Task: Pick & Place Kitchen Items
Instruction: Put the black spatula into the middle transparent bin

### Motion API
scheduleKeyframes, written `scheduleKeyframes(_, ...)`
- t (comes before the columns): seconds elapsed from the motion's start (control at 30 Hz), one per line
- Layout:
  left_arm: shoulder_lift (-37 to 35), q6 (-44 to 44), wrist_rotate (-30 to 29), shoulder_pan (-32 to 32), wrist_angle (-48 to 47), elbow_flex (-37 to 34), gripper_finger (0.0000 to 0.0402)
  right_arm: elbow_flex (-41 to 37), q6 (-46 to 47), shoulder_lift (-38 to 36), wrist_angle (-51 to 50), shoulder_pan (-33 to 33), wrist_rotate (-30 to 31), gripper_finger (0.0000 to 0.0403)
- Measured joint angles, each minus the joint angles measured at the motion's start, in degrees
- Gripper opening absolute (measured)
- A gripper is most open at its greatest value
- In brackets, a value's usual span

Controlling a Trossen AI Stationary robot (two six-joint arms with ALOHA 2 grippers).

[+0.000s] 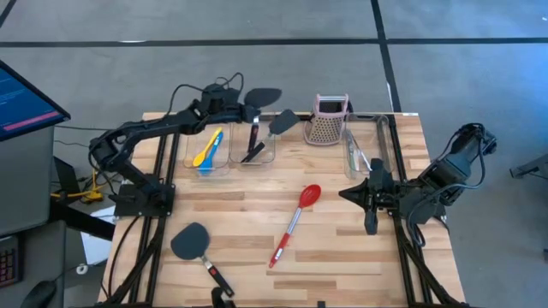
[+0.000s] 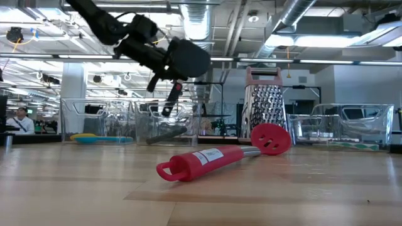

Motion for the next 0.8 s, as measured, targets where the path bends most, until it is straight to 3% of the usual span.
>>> scheduleKeyframes(0.4, 0.9, -5.6, 1.0, 2.3, 3.0, -6.8, 0.0002, 0.0, 0.0, 0.0, -0.7, -0.9, 0.0, 0.0001)
scheduleKeyframes(0.8, 1.9, -6.7, -9.2, 1.2, 3.0, -6.8, 0.0014, 0.0, 0.0, 0.0, -1.0, -1.4, -0.1, 0.0001)
